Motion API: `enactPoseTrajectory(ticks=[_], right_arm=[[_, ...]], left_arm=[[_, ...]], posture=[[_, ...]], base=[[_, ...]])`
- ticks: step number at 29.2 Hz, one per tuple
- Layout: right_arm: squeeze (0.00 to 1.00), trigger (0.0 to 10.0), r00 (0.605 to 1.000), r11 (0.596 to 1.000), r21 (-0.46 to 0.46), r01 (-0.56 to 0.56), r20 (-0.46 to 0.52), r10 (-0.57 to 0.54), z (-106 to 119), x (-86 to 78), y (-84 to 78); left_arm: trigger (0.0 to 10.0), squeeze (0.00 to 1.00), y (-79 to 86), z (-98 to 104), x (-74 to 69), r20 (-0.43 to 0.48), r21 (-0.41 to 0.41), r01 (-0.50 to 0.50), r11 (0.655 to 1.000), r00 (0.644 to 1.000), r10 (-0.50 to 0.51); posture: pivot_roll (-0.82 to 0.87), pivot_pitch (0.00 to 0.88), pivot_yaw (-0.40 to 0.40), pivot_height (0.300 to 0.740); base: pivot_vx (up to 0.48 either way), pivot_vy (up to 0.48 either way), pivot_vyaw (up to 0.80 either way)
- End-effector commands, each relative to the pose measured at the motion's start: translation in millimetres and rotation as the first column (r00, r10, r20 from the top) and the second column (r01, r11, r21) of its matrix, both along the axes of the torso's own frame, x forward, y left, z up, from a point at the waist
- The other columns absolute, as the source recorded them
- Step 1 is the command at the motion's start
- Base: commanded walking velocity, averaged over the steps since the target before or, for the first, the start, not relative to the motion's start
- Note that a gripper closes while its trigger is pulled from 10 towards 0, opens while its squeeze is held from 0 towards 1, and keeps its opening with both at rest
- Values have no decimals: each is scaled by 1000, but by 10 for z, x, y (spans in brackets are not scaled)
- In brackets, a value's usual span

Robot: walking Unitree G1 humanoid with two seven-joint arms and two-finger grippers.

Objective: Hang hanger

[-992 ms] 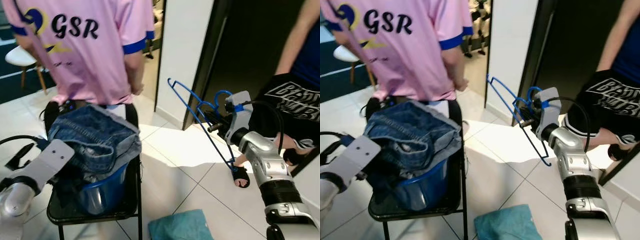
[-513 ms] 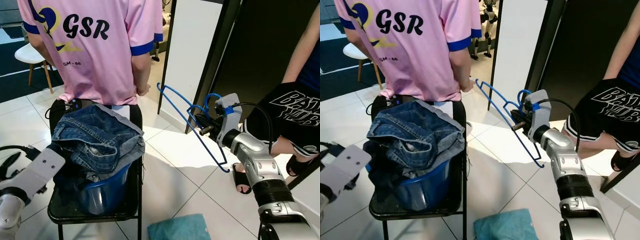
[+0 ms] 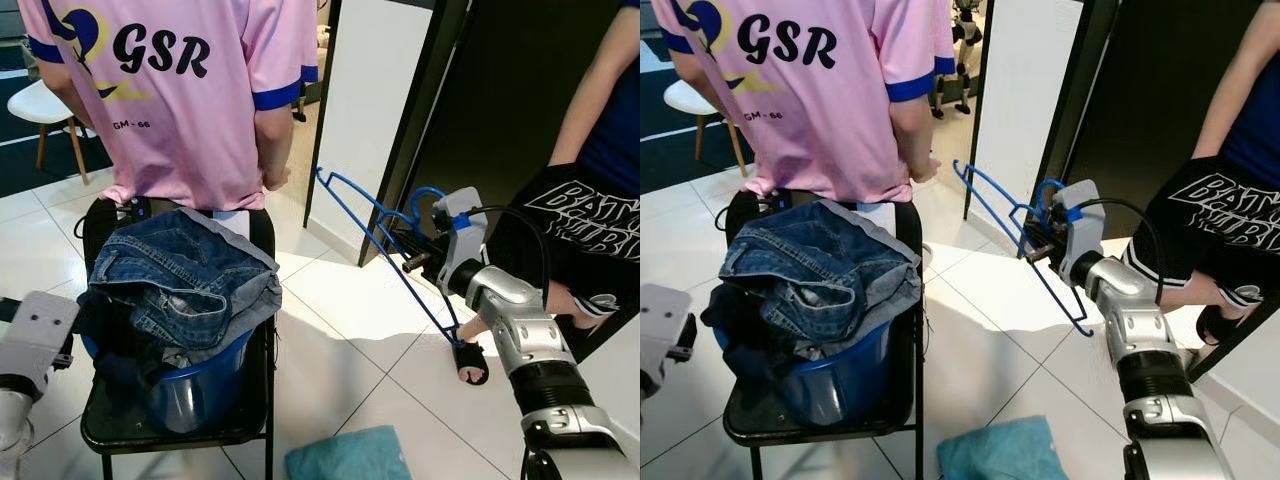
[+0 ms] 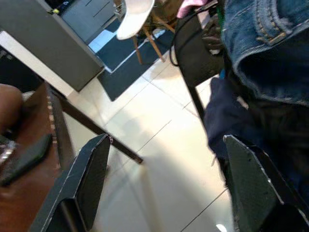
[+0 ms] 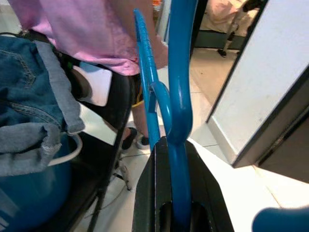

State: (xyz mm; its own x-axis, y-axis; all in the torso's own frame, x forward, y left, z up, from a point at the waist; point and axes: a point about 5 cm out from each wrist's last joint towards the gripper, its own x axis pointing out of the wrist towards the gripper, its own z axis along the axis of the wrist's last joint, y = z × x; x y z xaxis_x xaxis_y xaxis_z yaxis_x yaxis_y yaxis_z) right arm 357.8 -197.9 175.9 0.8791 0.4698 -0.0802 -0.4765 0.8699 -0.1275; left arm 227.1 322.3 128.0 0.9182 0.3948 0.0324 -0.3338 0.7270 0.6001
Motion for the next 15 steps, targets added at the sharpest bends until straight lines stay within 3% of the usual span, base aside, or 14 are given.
enactPoseTrajectory(ticks=[1, 8, 15], right_arm=[[0, 10000, 1000, 1000, -12, 1, -9, -1, 7, -40, -70], [0, 10000, 1000, 1000, -22, 0, -16, 0, 15, -77, -104], [0, 10000, 999, 999, -28, -18, -28, 17, 11, -110, -69]], left_arm=[[10000, 0, -25, -54, 31, 12, -42, 15, 999, 1000, -15], [10000, 0, -36, -136, 120, 66, -104, 81, 991, 995, -74], [10000, 0, -42, -119, 348, 117, -145, 148, 978, 984, -132]], posture=[[71, 0, -144, 740], [51, 3, -155, 740], [30, 30, -164, 740]], base=[[0, 0, 0], [0, 0, 0], [0, 0, 0]])
